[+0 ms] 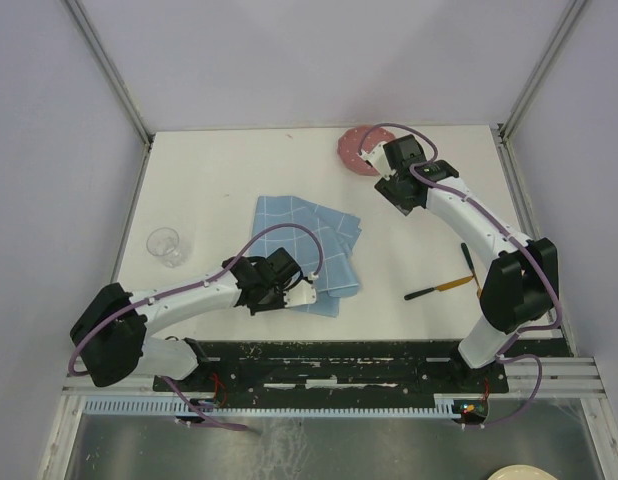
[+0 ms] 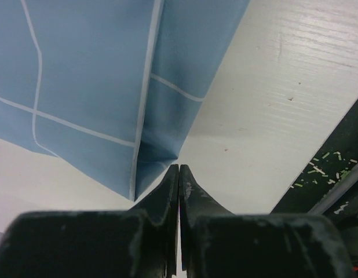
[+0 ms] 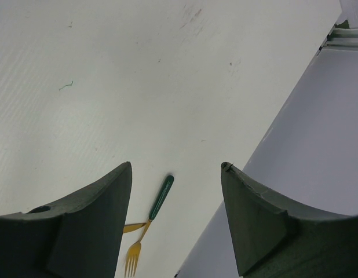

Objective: Set the dinner table for one person
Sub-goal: Fold the napkin at the center of the board.

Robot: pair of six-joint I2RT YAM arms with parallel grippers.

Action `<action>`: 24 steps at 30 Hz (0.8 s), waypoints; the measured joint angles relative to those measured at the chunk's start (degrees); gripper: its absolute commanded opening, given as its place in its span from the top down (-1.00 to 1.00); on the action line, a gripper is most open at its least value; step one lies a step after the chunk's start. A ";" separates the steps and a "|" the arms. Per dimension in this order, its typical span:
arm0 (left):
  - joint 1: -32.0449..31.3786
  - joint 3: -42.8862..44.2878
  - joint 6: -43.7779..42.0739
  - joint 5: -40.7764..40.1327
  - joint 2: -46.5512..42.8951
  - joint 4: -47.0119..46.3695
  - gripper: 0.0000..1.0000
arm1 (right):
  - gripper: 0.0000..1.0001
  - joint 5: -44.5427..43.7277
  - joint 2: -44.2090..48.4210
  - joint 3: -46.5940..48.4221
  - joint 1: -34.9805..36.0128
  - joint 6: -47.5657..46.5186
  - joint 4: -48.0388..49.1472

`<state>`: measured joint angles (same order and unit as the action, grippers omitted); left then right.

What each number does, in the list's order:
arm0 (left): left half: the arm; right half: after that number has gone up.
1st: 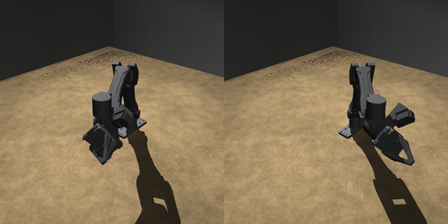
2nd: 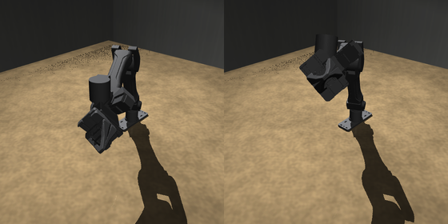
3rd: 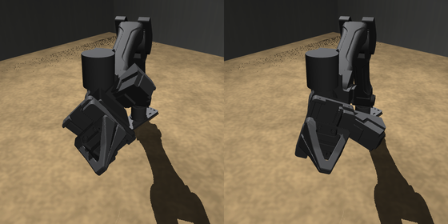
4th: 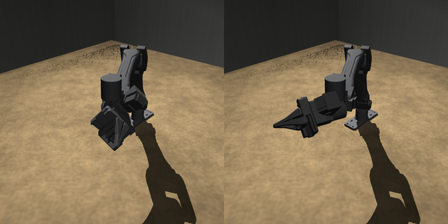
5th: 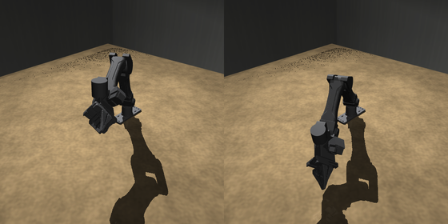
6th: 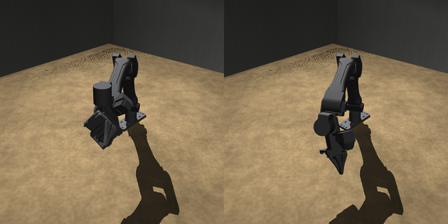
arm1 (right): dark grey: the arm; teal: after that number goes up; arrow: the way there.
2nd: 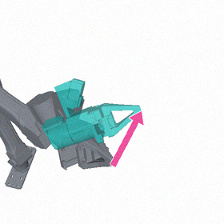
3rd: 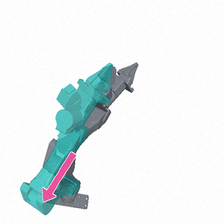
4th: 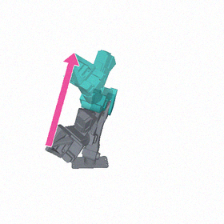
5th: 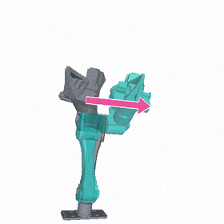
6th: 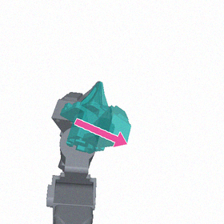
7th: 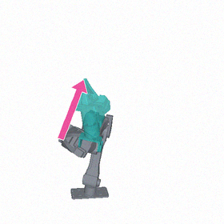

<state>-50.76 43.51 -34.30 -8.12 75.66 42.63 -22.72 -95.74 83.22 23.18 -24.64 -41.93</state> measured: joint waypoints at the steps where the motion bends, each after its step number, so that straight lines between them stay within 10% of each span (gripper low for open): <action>1: 0.00 -0.13 0.00 -0.42 0.00 -0.15 0.95 | -0.42 0.02 0.00 0.11 0.00 0.02 -0.11; 24: 1.95 11.87 -0.66 -8.46 2.05 -3.93 0.95 | -0.25 6.51 -0.66 4.85 3.56 2.86 -7.17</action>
<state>-48.82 55.37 -34.96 -16.58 77.71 38.70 -16.21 -96.40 88.07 26.74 -21.78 -49.10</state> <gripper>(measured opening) 0.035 0.623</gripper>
